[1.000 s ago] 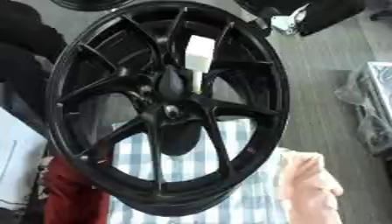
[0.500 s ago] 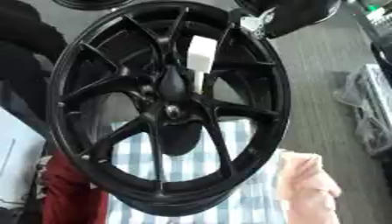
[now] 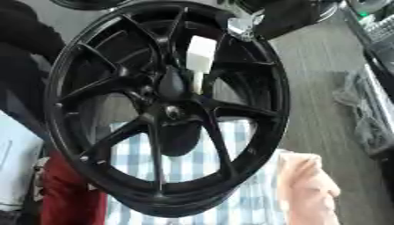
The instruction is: Pull the pin out of the wheel hub.
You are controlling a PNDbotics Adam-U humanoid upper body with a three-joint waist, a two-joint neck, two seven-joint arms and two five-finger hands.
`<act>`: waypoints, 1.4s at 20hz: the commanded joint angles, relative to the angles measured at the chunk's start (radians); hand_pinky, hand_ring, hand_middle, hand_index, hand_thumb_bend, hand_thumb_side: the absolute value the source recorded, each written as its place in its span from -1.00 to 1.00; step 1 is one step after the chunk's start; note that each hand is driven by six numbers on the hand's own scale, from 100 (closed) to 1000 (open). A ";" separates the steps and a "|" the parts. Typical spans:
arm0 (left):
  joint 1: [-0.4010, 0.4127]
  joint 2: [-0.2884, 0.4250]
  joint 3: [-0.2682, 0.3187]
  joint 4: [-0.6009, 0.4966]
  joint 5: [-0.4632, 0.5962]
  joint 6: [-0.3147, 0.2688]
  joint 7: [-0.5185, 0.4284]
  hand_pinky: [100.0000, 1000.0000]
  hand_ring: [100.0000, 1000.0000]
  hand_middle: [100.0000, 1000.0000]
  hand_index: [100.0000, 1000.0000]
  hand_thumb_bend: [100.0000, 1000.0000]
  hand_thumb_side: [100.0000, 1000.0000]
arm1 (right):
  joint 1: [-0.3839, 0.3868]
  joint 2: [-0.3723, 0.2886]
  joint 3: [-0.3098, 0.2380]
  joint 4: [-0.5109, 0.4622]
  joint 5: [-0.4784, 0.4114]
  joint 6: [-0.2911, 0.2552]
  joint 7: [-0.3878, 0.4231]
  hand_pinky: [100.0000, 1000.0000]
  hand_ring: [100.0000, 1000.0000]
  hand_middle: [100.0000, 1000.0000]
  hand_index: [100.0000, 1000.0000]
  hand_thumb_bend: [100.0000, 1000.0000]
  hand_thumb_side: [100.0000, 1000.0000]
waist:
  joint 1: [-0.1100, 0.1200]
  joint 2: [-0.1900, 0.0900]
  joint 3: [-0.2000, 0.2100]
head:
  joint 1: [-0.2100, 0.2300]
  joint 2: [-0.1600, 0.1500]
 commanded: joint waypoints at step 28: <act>0.038 0.160 0.012 0.031 -0.028 -0.051 0.013 0.46 0.49 0.44 0.52 -0.86 0.58 | 0.014 -0.006 0.049 -0.087 0.145 0.117 0.025 0.54 0.52 0.45 0.73 -1.00 -0.37 | -0.014 -0.025 0.018 | -0.028 0.006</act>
